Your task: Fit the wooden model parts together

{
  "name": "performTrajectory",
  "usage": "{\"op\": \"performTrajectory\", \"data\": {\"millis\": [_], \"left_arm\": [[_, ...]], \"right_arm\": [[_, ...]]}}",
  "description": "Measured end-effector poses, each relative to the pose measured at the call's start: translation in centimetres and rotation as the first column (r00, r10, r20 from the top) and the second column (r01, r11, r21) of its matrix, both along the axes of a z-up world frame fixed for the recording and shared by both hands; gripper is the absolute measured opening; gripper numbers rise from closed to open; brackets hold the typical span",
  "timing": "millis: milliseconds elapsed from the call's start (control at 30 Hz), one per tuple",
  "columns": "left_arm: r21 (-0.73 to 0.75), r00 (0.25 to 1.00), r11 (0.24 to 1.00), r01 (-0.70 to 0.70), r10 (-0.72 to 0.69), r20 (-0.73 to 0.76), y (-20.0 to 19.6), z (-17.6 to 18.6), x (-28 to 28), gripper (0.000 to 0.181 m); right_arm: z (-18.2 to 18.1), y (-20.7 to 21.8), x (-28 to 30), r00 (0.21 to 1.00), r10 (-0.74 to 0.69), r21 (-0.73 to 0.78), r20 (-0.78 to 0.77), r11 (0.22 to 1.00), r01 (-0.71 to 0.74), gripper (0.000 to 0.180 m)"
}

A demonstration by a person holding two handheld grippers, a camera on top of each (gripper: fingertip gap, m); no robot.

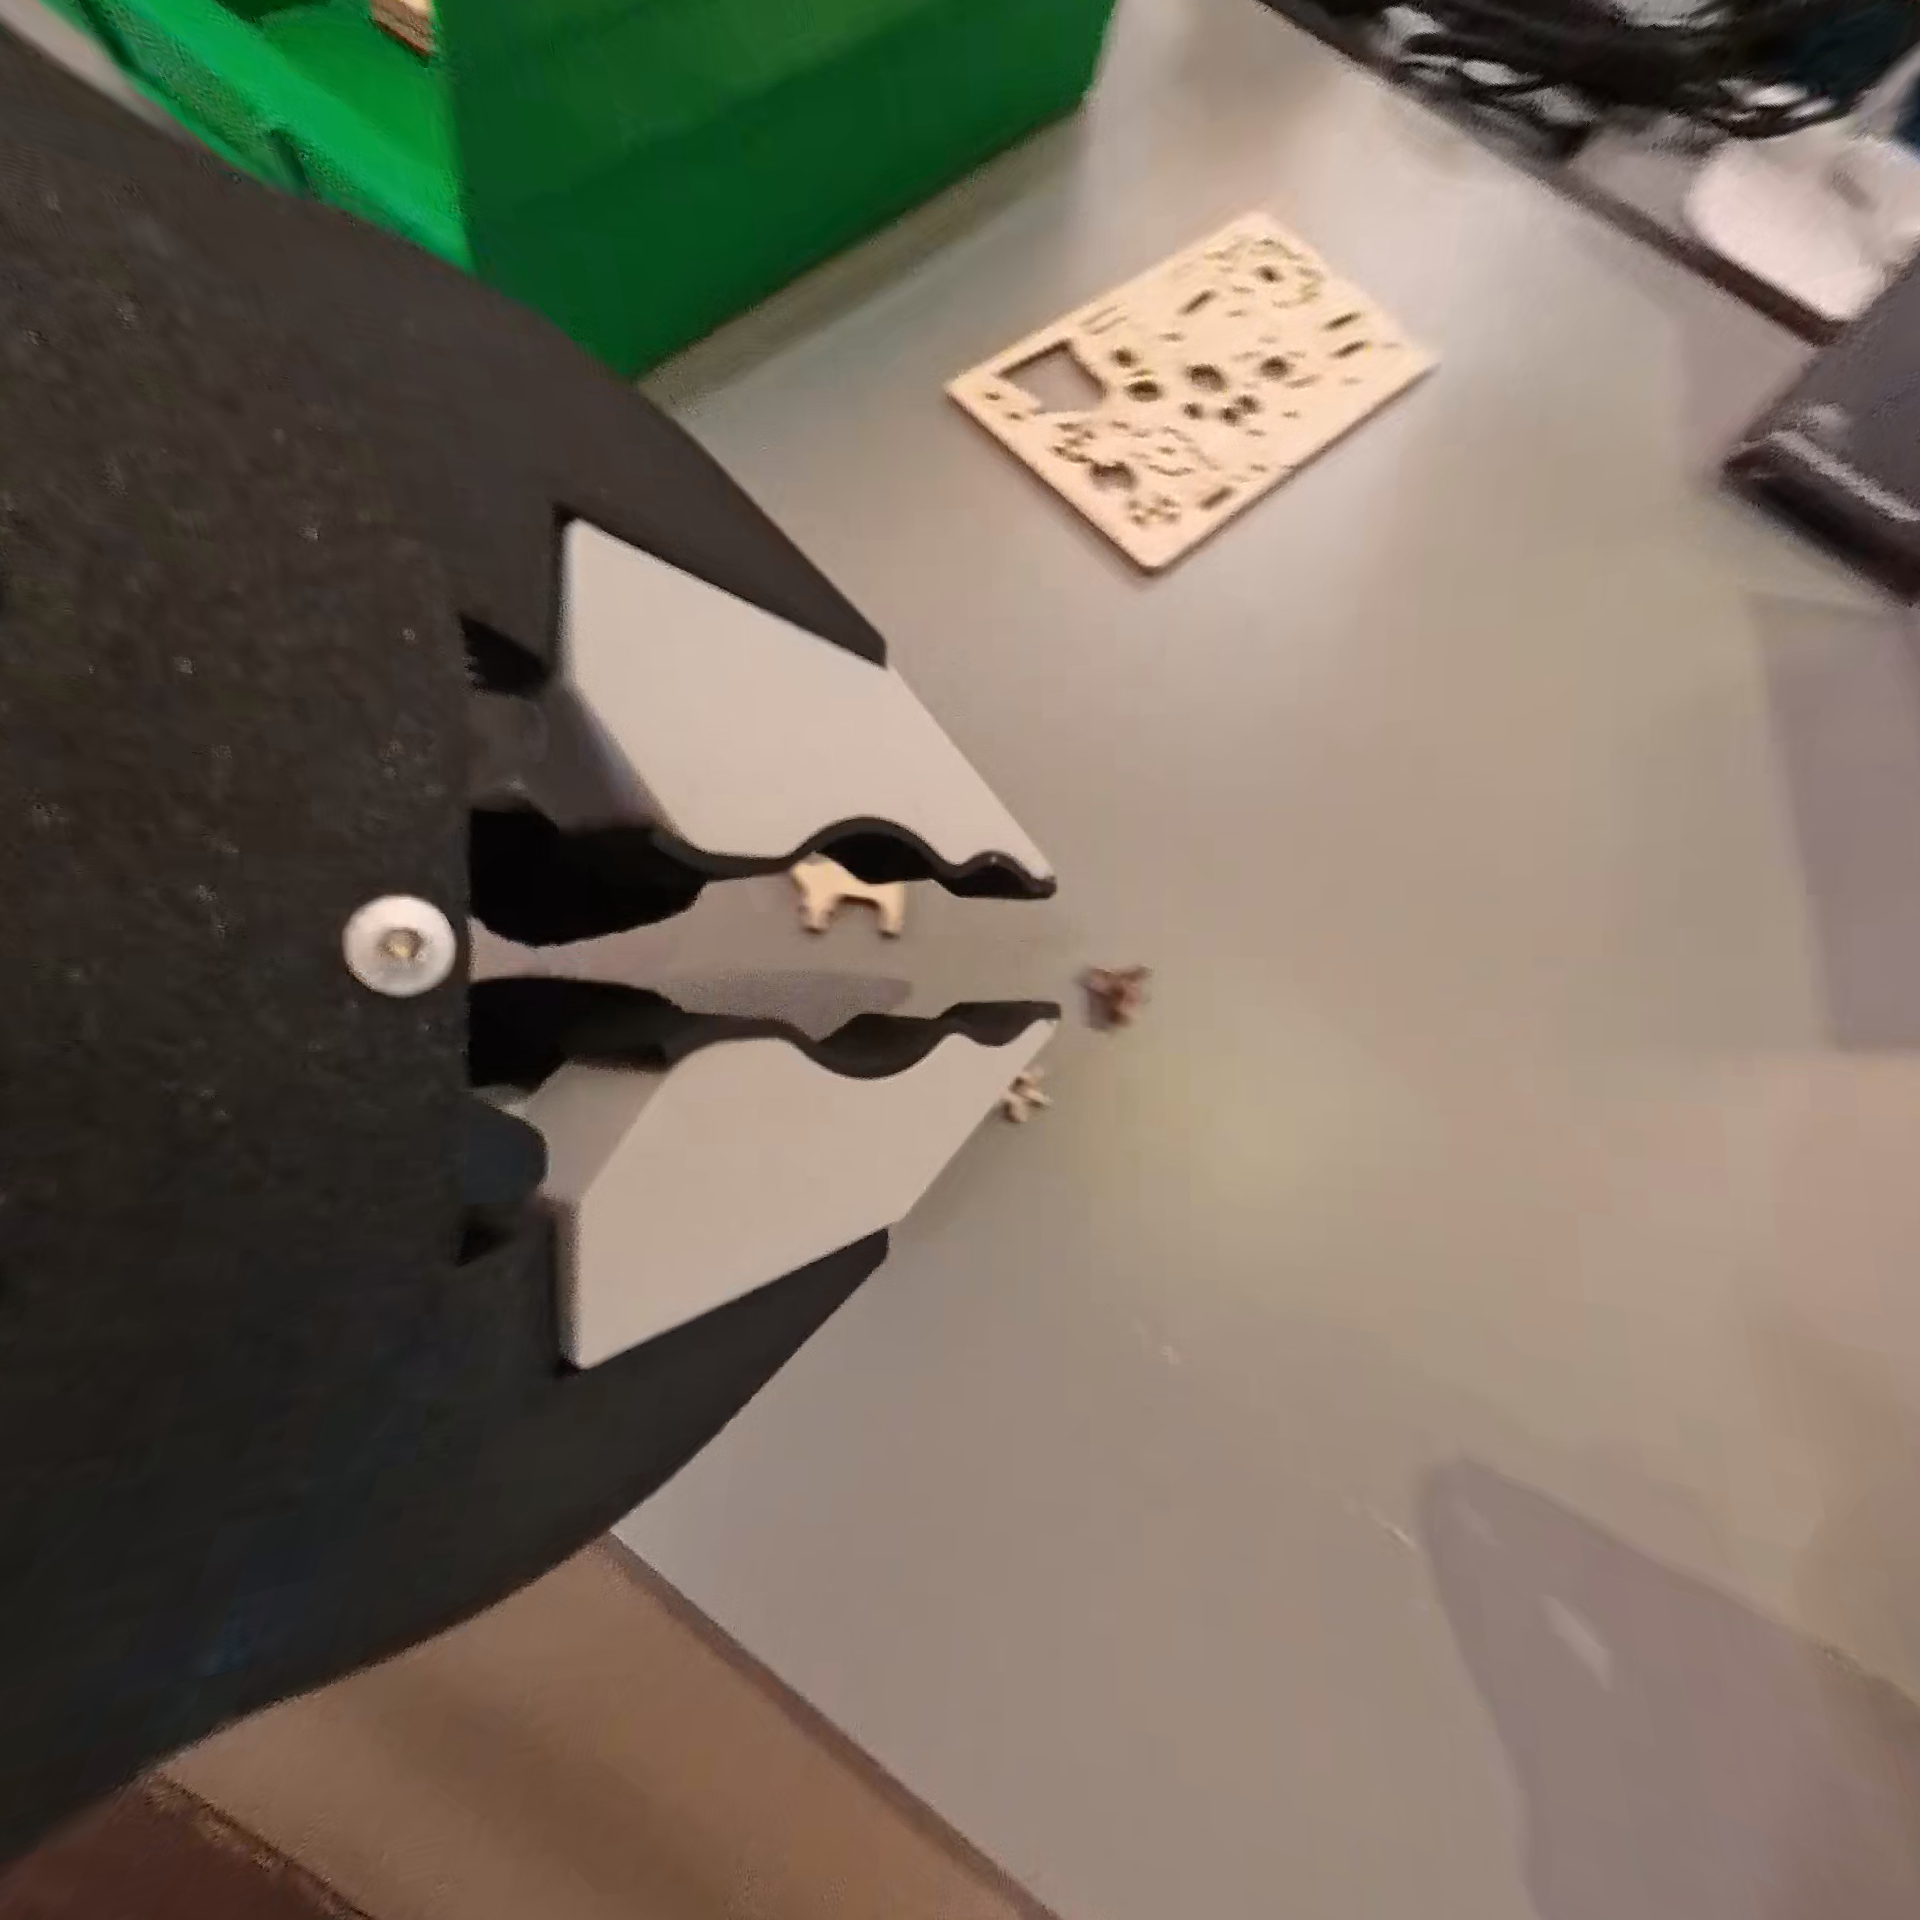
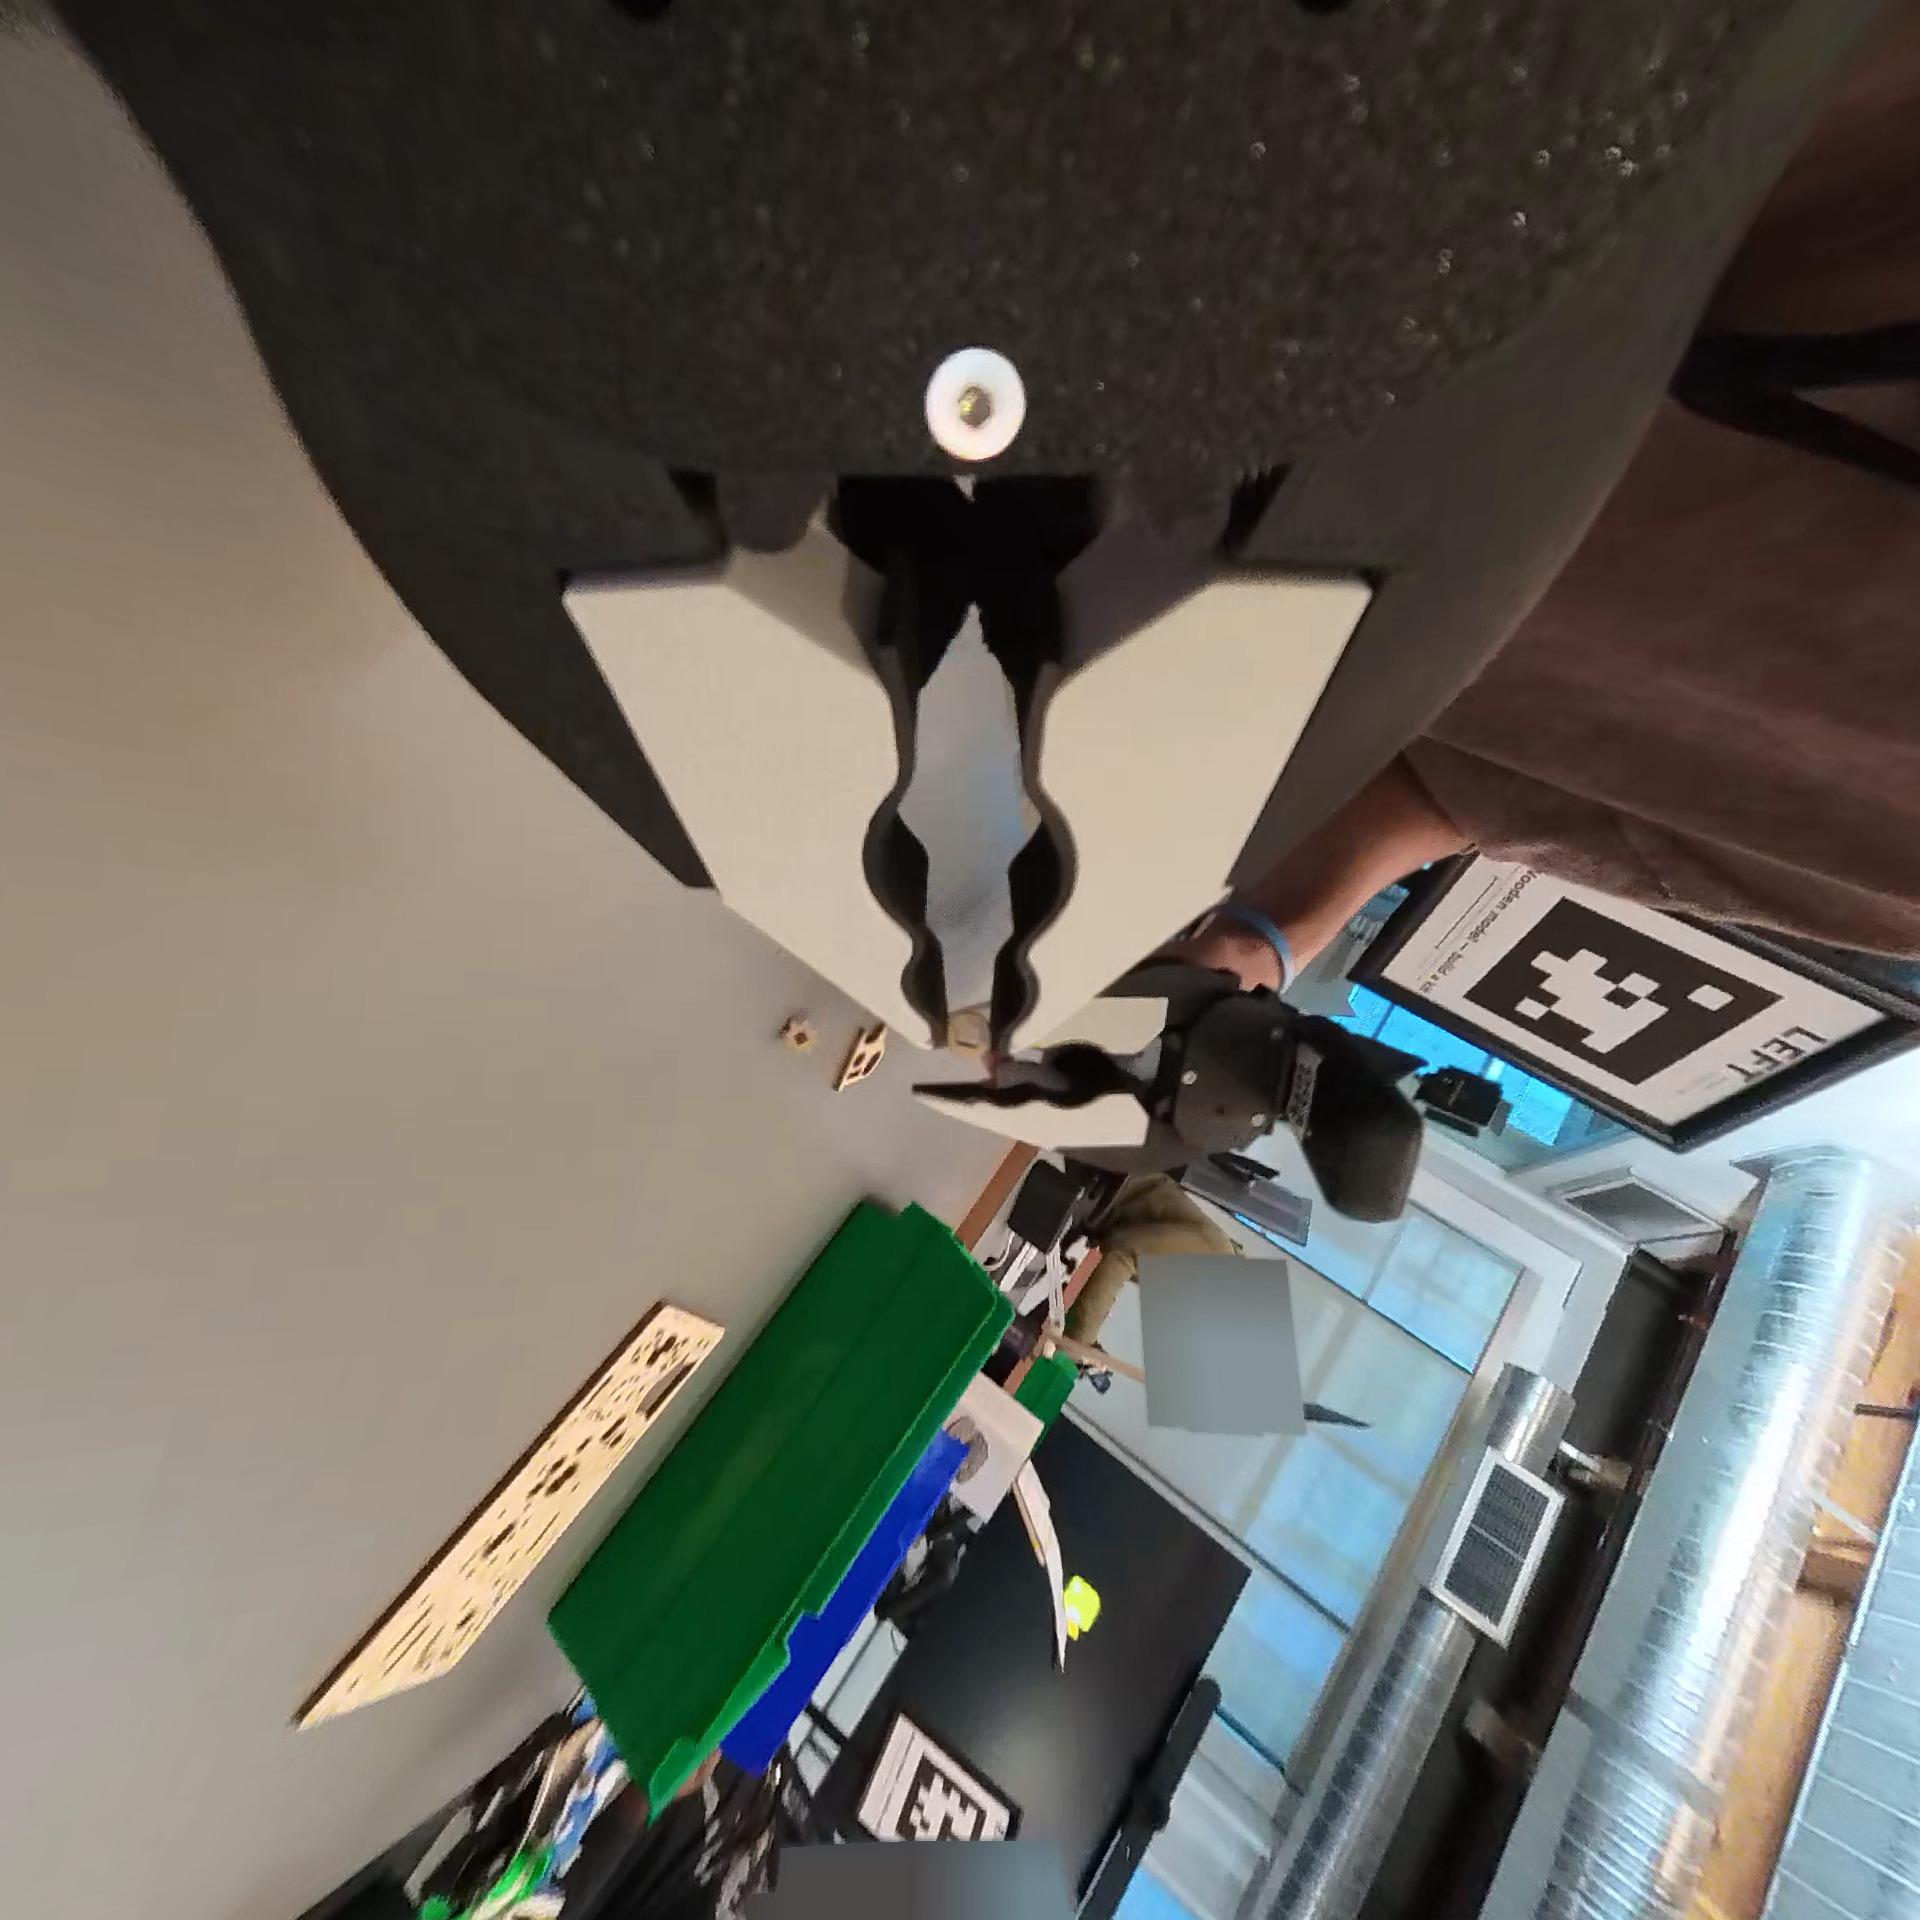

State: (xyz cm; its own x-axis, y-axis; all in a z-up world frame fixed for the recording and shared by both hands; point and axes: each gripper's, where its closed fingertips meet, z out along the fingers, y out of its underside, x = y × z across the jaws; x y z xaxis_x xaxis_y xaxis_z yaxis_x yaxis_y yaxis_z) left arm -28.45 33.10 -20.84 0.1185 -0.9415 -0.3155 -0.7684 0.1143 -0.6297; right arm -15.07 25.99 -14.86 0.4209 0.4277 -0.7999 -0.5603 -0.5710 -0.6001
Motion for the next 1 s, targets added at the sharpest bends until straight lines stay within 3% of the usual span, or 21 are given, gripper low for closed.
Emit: {"op": "performTrajectory", "data": {"millis": [167, 533, 800, 867, 933, 1000], "left_arm": [[-0.026, 0.999, 0.999, 0.038, -0.038, 0.015, 0.5, -1.3, 0.3, 0.025], [-0.137, 0.957, 0.951, 0.277, -0.286, -0.055, 0.3, -2.9, 3.0, 0.017], [-0.068, 0.940, 0.944, 0.324, -0.329, -0.092, 0.5, -3.6, 3.9, 0.011], [-0.084, 0.943, 0.940, 0.330, -0.332, -0.005, -0.6, -2.6, 4.5, 0.011], [-0.246, 0.938, 0.911, 0.333, -0.292, 0.187, -3.5, -0.1, 5.5, 0.011], [-0.435, 0.926, 0.841, 0.322, -0.185, 0.328, -5.8, 1.9, 6.3, 0.011]], "right_arm": [[-1.8, 0.3, -1.7, 0.998, 0.050, -0.046, 0.038, 0.998, -0.048, 0.008], [-2.6, -0.1, -2.4, 0.991, 0.063, -0.053, 0.116, 0.997, -0.058, 0.008], [-2.4, 0.2, -2.6, 0.987, 0.057, -0.023, 0.150, 0.998, -0.054, 0.008], [-1.8, 0.3, -2.7, 0.979, 0.039, 0.035, 0.201, 0.998, -0.047, 0.008], [-1.1, 0.0, -3.5, 0.955, 0.040, 0.112, 0.293, 0.991, -0.076, 0.007], [-1.7, -0.5, -4.0, 0.882, 0.070, 0.142, 0.466, 0.978, -0.152, 0.008]]}}
